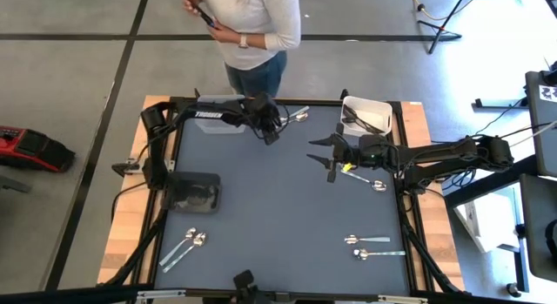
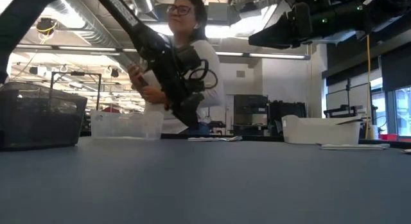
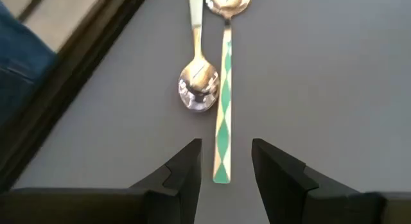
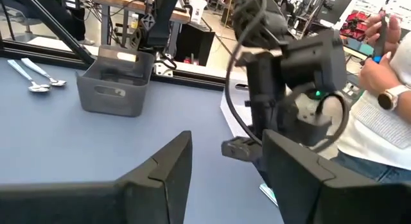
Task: Sort silverware by color (type)
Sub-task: Put the green spoon into the transparent bin
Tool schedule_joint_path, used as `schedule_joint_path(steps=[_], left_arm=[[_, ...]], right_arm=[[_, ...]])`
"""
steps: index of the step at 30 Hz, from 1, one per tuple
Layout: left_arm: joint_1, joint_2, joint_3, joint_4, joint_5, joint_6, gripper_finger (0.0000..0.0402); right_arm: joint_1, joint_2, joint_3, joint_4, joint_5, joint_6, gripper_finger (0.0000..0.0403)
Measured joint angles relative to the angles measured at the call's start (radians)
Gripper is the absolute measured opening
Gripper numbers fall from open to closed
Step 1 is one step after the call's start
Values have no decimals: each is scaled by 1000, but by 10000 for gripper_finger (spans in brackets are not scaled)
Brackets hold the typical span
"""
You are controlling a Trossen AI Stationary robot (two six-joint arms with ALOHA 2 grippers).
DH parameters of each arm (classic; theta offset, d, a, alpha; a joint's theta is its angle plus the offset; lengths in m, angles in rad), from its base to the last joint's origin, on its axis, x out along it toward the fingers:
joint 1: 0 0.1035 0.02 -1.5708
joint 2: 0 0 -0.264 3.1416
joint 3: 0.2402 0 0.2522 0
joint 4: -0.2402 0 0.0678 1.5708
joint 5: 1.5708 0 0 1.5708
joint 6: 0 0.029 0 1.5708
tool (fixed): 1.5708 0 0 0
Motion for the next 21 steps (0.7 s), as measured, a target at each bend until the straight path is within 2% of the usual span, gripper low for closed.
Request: schedule_joint_path(steps=[8,21], left_arm=[[47,60,12,4,76,3,131],[53,80,12,12,82,27,128]], right_arm=[[0,0,0,-1,0,0,179],[0,0,0,0,1,-17,179]])
